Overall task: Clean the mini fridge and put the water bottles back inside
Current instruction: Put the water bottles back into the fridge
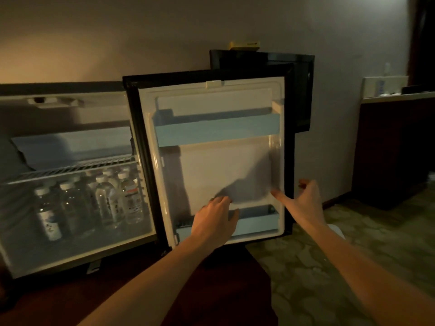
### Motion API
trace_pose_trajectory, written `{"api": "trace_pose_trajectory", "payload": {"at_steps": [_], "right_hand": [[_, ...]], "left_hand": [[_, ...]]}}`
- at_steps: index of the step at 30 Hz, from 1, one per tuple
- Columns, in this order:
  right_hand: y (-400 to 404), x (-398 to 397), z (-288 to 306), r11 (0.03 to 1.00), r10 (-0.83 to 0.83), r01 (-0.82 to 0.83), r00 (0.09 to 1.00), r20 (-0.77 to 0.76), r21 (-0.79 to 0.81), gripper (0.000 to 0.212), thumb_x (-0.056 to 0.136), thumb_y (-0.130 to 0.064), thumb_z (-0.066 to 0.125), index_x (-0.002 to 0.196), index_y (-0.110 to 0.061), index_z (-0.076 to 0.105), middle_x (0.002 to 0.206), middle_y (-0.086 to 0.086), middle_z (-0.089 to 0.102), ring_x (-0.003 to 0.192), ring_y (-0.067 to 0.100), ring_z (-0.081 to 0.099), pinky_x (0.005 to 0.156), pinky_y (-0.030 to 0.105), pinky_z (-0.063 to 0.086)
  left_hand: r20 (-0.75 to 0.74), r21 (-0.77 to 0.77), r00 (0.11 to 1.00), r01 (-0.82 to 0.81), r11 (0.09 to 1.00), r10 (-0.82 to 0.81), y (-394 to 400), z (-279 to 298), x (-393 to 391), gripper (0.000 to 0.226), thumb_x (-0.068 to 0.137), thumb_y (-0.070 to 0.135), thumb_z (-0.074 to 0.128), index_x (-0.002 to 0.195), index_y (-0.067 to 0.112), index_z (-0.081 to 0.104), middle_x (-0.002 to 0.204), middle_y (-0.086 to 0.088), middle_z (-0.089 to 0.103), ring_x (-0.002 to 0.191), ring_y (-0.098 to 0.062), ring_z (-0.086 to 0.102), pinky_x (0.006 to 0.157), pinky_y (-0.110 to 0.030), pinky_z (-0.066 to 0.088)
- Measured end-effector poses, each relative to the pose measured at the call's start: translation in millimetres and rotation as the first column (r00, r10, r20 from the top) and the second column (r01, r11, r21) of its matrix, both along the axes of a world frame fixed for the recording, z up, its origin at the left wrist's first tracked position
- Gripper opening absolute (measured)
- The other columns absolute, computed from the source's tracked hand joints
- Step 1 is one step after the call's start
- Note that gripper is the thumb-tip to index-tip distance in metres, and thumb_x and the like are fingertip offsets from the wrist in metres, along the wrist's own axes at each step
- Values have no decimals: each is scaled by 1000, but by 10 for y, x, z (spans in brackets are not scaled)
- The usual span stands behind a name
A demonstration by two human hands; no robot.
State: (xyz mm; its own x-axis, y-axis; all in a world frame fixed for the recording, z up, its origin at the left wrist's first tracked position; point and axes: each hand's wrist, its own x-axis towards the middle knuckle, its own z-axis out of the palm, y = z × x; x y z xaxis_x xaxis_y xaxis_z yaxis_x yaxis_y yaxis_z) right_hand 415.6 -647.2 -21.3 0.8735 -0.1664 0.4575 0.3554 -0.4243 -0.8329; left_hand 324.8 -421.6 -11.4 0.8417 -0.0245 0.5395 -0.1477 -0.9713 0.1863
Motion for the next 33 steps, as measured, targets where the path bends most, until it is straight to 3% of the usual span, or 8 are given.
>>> {"api": "trace_pose_trajectory", "payload": {"at_steps": [5,9,14,18,22,24,28,33], "right_hand": [[-96,104,6,972,223,-206,960,-170,113,146,33,-90,67,152,-18,22,152,7,36,135,26,41,107,48,41],[-133,121,-40,940,333,-310,924,-188,143,121,51,-74,72,151,-19,30,150,5,41,133,23,44,108,45,41],[-162,-6,-79,923,365,-340,921,-134,178,107,59,-64,73,148,-18,34,143,3,48,125,19,51,98,32,45],[-277,-233,-86,918,367,-343,925,-98,197,97,60,-64,70,140,-16,43,131,2,54,115,18,57,98,41,49],[-415,-551,-88,930,347,-336,937,-47,149,81,68,-69,61,130,-19,52,115,-9,61,100,1,60,77,15,48],[-496,-707,-93,943,319,-315,948,-18,105,71,72,-70,57,124,-22,55,106,-13,64,90,-4,63,71,12,47],[-609,-953,-49,944,318,-317,948,10,88,64,76,-63,56,123,-20,57,103,-6,68,86,2,67,75,19,51],[-519,-1321,96,884,447,-442,894,-4,151,67,78,-58,55,129,-15,56,114,2,65,107,16,62,97,40,50]], "left_hand": [[19,5,997,69,998,-69,-270,-73,169,35,96,44,44,122,24,56,122,2,61,107,-22,59,84,-35,49],[-24,20,998,58,998,-57,-385,-182,215,32,97,49,40,110,26,58,107,4,64,98,-20,61,74,-34,47],[-96,68,993,74,995,-68,-475,-314,108,34,98,50,38,106,24,58,107,4,64,99,-20,61,77,-35,46],[-87,96,994,80,992,-72,-550,-275,-35,35,99,51,38,104,23,59,102,3,64,96,-21,61,74,-34,44],[-74,106,995,80,991,-72,-651,-293,-252,47,96,60,35,108,23,63,101,4,66,96,-20,62,77,-34,47],[-55,91,997,63,994,-58,-684,-300,-384,54,92,69,31,99,27,65,90,7,66,86,-15,62,74,-33,49],[-42,24,998,54,998,-53,-735,-285,-727,75,82,83,22,92,26,70,82,10,67,71,-7,61,70,-31,52],[-83,-38,996,25,999,-28,-711,-257,-1180,89,75,91,16,104,28,71,88,12,70,72,-5,63,69,-33,57]]}}
